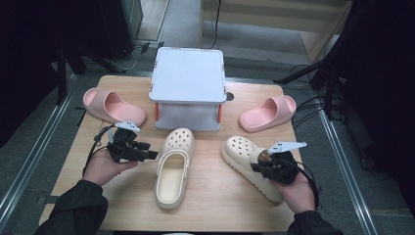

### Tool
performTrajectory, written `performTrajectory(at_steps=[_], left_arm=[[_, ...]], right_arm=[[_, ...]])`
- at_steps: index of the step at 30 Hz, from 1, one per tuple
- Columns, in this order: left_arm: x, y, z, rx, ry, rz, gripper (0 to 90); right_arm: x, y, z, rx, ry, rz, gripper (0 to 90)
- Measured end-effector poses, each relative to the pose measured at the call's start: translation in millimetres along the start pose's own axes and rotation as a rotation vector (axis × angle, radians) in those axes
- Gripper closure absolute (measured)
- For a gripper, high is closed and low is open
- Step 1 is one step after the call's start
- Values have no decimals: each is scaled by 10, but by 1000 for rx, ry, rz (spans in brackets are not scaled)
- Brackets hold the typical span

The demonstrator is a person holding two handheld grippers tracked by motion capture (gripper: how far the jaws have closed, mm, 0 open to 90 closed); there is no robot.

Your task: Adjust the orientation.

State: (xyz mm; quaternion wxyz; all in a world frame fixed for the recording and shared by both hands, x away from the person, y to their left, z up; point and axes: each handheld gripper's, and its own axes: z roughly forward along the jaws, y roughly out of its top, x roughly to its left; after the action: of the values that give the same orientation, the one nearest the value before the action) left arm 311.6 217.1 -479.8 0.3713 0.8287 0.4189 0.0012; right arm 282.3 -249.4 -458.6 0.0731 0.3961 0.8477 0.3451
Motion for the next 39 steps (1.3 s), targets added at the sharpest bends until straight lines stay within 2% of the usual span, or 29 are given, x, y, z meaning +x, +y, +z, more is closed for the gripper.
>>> performTrajectory(at_steps=[5, 6, 7, 9, 11, 17, 24, 33, 35, 39], left_arm=[[1, -1, -5, -3, -4, -2, 452], [1, -1, -5, -3, -4, -2, 452], [2, -3, -6, -5, -6, -2, 452], [2, -4, -6, -5, -7, -2, 452], [2, -5, -6, -4, -8, 0, 452], [1, -5, -4, -2, -11, 2, 452], [-7, -7, 0, 2, -14, 5, 452], [-16, -9, 14, 8, -14, 10, 452], [-15, -10, 13, 8, -15, 10, 451], [-18, -13, 20, 13, -15, 9, 452]], right_arm=[[169, 226, 148, -1, 18, -24, 784], [169, 226, 148, -1, 18, -24, 784], [219, 306, 208, -4, 10, -40, 784], [237, 332, 230, -6, 10, -46, 784], [298, 444, 320, -6, -5, -49, 784], [366, 564, 467, -13, -20, -53, 783], [406, 600, 566, 3, -64, -60, 781], [510, 615, 653, -2, -44, -41, 781], [540, 606, 669, 5, -32, -23, 780], [591, 587, 687, 10, -27, -24, 776]])
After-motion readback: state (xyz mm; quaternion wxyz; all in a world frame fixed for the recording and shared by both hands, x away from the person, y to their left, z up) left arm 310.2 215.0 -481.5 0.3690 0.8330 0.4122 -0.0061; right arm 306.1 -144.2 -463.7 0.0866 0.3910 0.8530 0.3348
